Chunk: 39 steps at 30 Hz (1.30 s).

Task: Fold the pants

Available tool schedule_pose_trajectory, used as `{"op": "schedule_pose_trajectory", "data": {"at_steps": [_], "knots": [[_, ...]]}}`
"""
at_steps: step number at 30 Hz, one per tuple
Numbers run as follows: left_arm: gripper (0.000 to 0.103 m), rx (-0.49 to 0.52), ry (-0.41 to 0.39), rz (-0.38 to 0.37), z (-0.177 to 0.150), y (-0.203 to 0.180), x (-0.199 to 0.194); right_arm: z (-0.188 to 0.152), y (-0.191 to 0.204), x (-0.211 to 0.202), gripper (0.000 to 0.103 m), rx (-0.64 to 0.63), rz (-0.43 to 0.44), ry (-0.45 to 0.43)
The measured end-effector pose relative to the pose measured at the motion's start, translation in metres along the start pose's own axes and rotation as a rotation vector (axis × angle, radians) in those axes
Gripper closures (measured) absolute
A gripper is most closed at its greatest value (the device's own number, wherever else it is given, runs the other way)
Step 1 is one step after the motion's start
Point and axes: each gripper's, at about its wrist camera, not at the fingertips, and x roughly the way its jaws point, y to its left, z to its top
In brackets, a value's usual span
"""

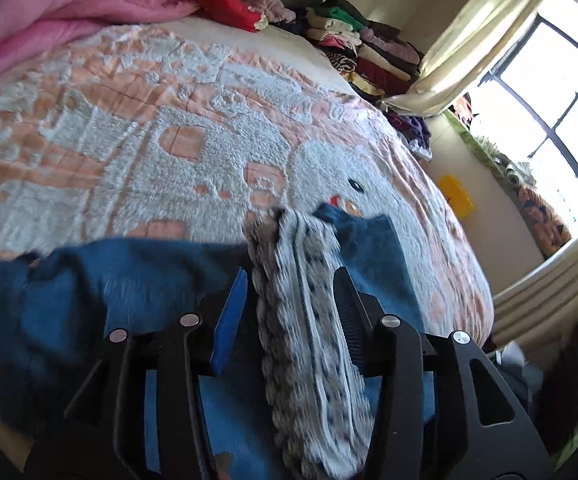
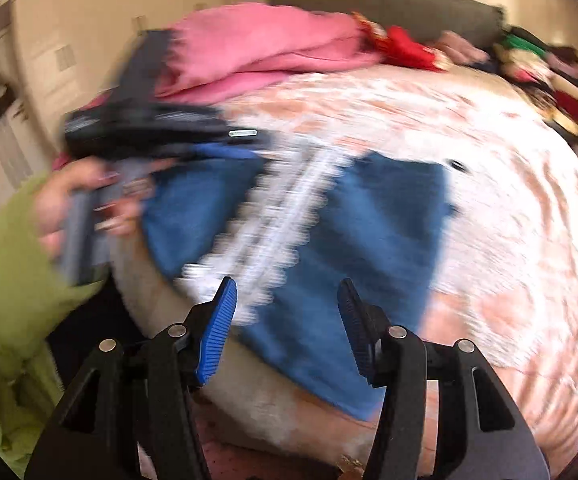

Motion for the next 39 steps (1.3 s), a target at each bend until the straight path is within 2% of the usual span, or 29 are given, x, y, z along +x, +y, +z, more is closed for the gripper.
{"op": "schedule_pose_trajectory", "data": {"at_steps": [1, 2, 3, 4, 7, 9, 11, 14, 16, 19, 21, 22, 24, 27, 29, 33, 37, 39], "knots": [[0.071, 0.025, 0.002, 0.012, -0.006, -0.007, -0.005, 0.001, -0.006, 0.001, 0.06, 0.018, -0.008, 0.008], [0.083, 0.05, 0.004, 0.012, -0.013, -0.014, -0.009, -0.001, -0.013, 0.001, 0.066, 0.032, -0.008, 0.019], [0.091, 0.08, 0.015, 0.013, -0.022, -0.023, -0.011, -0.003, -0.016, 0.003, 0.066, 0.035, -0.007, 0.03], [0.091, 0.109, 0.03, 0.017, -0.031, -0.03, -0.012, -0.007, -0.016, 0.004, 0.066, 0.033, -0.007, 0.037], [0.091, 0.196, 0.1, 0.042, -0.057, -0.046, -0.001, -0.011, -0.015, 0.019, 0.066, 0.022, -0.019, 0.096], [0.091, 0.248, 0.162, 0.106, -0.075, -0.048, 0.011, -0.019, -0.009, 0.032, 0.067, 0.008, -0.057, 0.154], [0.09, 0.28, 0.182, 0.146, -0.088, -0.048, 0.016, -0.031, -0.011, 0.039, 0.067, -0.003, -0.1, 0.2], [0.09, 0.299, 0.175, 0.17, -0.093, -0.049, 0.011, -0.037, -0.02, 0.035, 0.067, 0.057, -0.071, 0.184], [0.09, 0.272, 0.17, 0.164, -0.088, -0.047, 0.006, -0.037, -0.021, 0.031, 0.067, 0.053, -0.071, 0.18], [0.089, 0.28, 0.12, 0.162, -0.084, -0.054, -0.007, -0.034, -0.022, 0.016, 0.065, 0.064, -0.047, 0.132], [0.079, 0.285, 0.082, 0.151, -0.081, -0.062, -0.018, -0.022, -0.024, 0.002, 0.065, 0.068, -0.058, 0.075], [0.079, 0.295, 0.075, 0.145, -0.082, -0.067, -0.02, -0.02, -0.025, -0.003, 0.065, 0.068, -0.067, 0.056], [0.079, 0.32, 0.082, 0.135, -0.084, -0.076, -0.018, -0.01, -0.032, -0.009, 0.064, 0.076, -0.085, 0.029], [0.079, 0.333, 0.148, 0.148, -0.093, -0.077, 0.001, 0.008, -0.034, -0.004, 0.064, 0.058, -0.103, 0.026], [0.079, 0.334, 0.185, 0.156, -0.102, -0.074, 0.011, 0.016, -0.03, 0.007, 0.064, 0.024, -0.105, 0.043], [0.079, 0.339, 0.183, 0.162, -0.105, -0.072, 0.013, 0.034, -0.028, 0.05, 0.064, 0.0, -0.079, 0.1], [0.079, 0.332, 0.182, 0.147, -0.105, -0.071, 0.013, 0.045, -0.039, 0.098, 0.064, -0.005, -0.159, 0.184], [0.079, 0.332, 0.182, 0.143, -0.105, -0.07, 0.013, 0.053, -0.048, 0.113, 0.064, 0.018, -0.158, 0.187]]}}
